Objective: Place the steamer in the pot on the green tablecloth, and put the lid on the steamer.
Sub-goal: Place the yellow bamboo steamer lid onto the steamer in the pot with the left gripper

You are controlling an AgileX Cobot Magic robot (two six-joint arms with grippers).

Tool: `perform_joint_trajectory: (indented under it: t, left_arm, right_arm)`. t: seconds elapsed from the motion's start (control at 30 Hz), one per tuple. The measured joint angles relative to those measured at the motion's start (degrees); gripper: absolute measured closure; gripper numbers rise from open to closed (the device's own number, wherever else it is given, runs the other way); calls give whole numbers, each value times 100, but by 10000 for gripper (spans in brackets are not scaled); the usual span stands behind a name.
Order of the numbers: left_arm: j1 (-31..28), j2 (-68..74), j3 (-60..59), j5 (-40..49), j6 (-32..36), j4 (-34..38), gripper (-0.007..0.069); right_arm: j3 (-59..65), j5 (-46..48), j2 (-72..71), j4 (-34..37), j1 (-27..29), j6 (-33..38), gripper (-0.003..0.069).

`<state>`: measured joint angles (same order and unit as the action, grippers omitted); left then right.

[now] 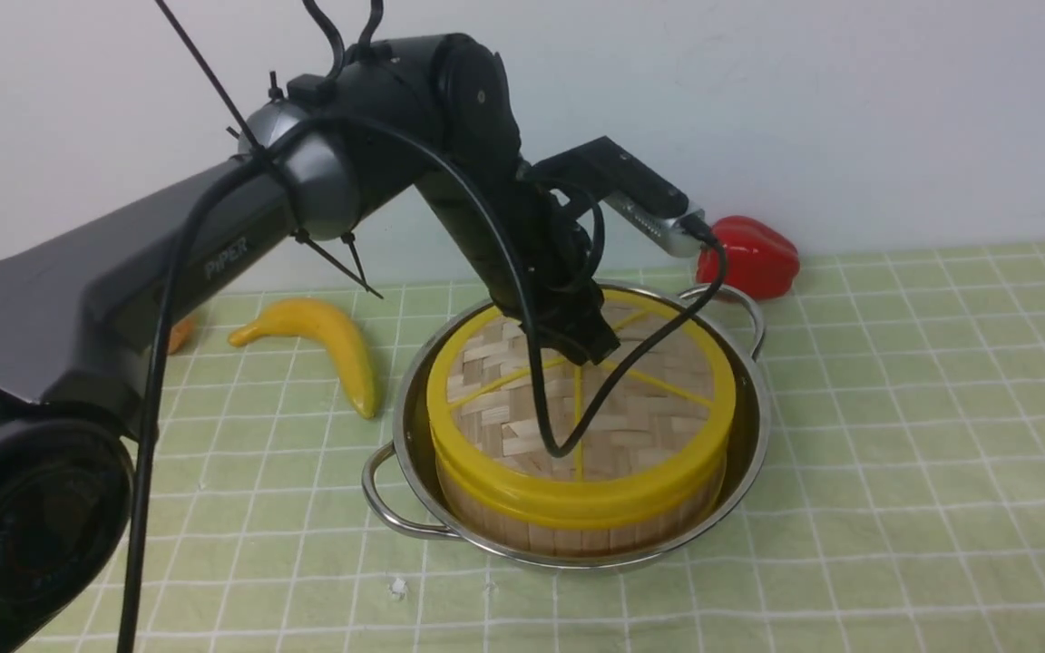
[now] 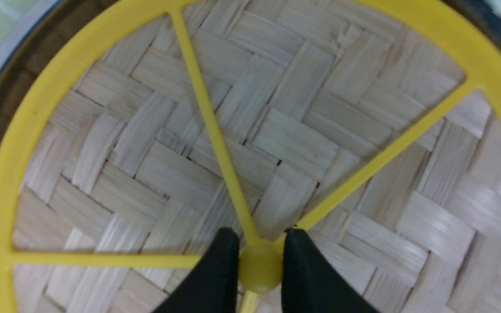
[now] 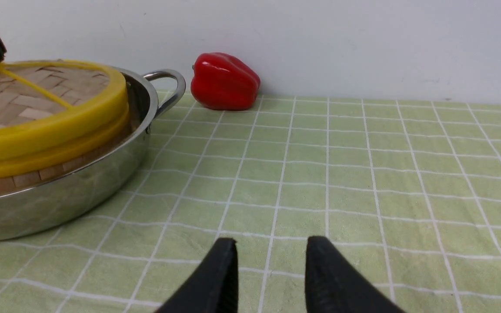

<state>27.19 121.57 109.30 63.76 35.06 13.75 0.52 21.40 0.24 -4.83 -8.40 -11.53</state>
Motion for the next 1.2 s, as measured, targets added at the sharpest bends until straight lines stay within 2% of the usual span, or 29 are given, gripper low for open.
perform_joint_trajectory:
  t: [0.57, 1.2]
  left_arm:
    - [0, 127, 14, -79, -62, -37, 505]
    - [0, 127, 19, -47, -782, -153, 505]
  right_arm:
    - [0, 0, 0, 0, 0, 0, 416]
    - [0, 0, 0, 0, 0, 0, 416]
